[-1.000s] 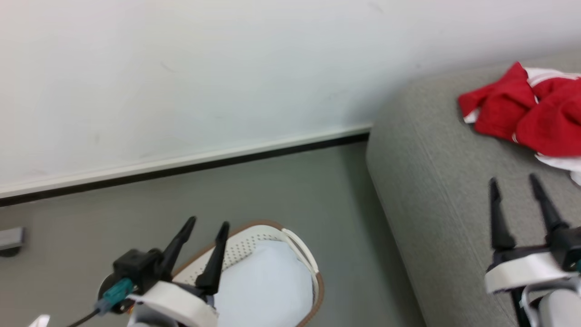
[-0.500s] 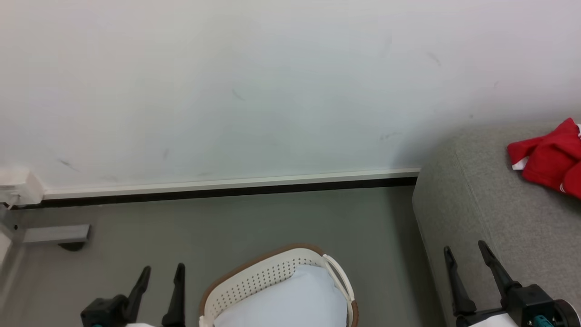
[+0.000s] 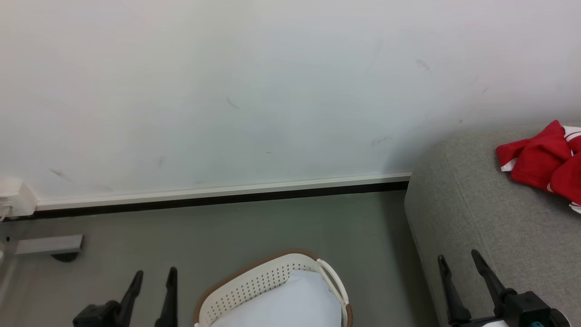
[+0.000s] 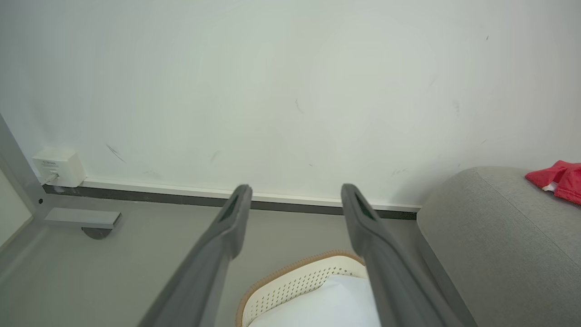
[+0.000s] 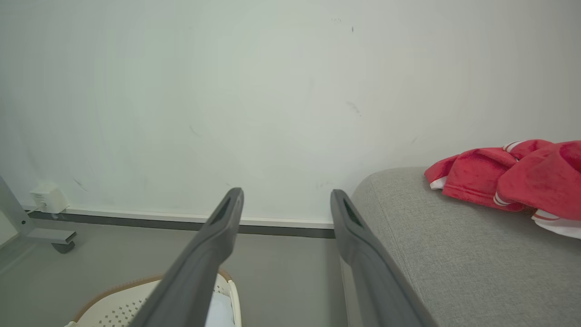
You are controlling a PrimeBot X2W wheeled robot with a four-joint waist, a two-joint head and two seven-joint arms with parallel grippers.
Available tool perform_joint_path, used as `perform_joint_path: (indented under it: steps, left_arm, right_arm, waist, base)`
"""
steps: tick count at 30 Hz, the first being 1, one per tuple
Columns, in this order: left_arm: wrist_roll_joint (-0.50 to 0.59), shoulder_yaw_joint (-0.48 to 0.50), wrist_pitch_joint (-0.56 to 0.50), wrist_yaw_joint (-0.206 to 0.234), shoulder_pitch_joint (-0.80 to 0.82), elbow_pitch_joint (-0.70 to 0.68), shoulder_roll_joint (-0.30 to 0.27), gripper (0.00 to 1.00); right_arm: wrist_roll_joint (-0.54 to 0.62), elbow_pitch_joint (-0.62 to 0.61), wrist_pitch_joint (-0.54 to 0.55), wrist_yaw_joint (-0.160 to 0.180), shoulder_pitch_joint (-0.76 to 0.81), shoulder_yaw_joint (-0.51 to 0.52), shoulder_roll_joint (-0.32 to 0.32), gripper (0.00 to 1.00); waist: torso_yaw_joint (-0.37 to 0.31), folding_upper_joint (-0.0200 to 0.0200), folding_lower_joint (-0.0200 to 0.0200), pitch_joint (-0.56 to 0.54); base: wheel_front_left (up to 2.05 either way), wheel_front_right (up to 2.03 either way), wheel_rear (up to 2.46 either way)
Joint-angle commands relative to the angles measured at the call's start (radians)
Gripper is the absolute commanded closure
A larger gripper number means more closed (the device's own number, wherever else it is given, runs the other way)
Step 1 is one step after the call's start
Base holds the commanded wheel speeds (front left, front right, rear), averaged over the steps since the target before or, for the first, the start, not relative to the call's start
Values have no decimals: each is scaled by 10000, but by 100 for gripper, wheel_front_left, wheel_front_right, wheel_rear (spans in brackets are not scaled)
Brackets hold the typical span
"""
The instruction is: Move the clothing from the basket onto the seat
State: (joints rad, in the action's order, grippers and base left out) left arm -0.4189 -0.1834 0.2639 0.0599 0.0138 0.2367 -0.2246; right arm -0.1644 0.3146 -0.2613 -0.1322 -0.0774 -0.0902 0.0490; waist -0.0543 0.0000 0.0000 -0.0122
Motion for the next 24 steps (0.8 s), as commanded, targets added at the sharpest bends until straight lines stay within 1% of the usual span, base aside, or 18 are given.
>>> perform_joint_path:
  steps: [1,6,14,24]
  left_arm:
    - [220,163,6,-130,-116,88,58,0]
    - [528,498,6,-310,-252,193,309,0]
    - [960,995,7,-577,-307,332,560,0]
    - [1485,1214,7,-628,-280,363,760,0]
  right_arm:
    - [-46,52,-26,30,162,27,7,0]
    - [-91,137,-26,30,186,45,7,0]
    - [-179,241,-26,30,125,-88,6,0]
    - [-289,340,-26,30,84,-156,6,0]
  waist:
    - [-35,0,0,-10]
    - [-49,0,0,-57]
    - [-11,0,0,-82]
    - [-19,0,0,-65]
  base:
    - [0,0,0]
    - [0,0,0]
    - [0,0,0]
    - [0,0,0]
